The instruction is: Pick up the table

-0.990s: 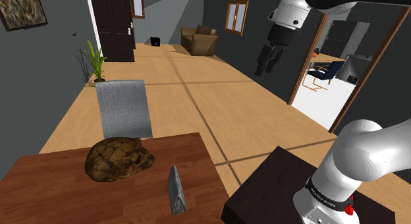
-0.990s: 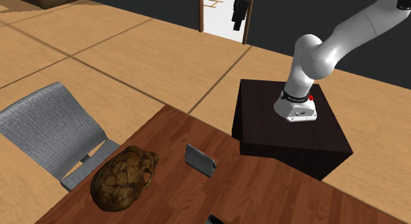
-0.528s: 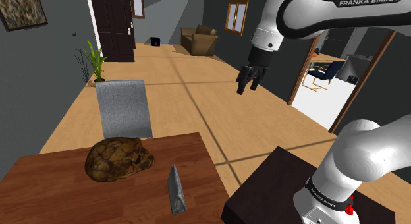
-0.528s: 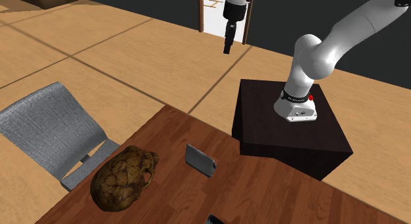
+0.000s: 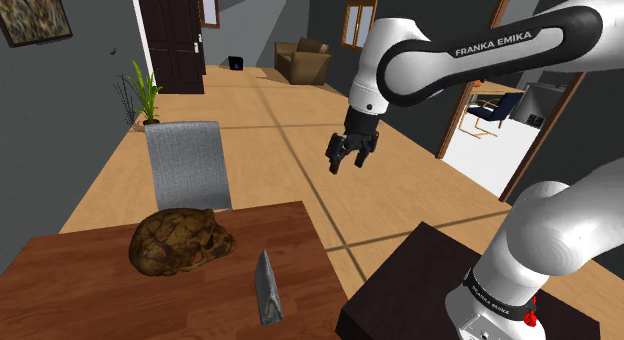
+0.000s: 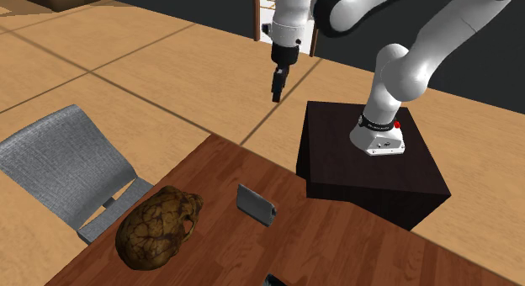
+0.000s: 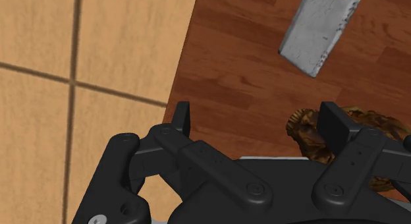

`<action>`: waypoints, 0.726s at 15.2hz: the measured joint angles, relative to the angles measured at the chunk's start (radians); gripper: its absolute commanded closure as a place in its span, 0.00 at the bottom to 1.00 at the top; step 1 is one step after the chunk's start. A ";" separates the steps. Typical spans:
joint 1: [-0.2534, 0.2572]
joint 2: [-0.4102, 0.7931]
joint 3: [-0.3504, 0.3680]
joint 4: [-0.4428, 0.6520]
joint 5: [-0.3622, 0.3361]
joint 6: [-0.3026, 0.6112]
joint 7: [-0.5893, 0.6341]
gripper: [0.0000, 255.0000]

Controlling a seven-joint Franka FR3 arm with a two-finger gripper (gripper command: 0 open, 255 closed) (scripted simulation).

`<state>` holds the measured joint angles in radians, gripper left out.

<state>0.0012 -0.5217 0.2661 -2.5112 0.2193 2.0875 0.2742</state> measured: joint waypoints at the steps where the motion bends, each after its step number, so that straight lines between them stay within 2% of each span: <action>1: 0.003 0.030 0.021 0.000 0.008 0.028 0.029 0.00; 7: -0.008 0.252 0.111 0.035 0.006 0.198 0.175 0.00; 11: -0.015 0.412 0.157 0.075 -0.031 0.304 0.285 0.00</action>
<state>-0.0136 -0.1097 0.4231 -2.4363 0.1888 2.3914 0.5590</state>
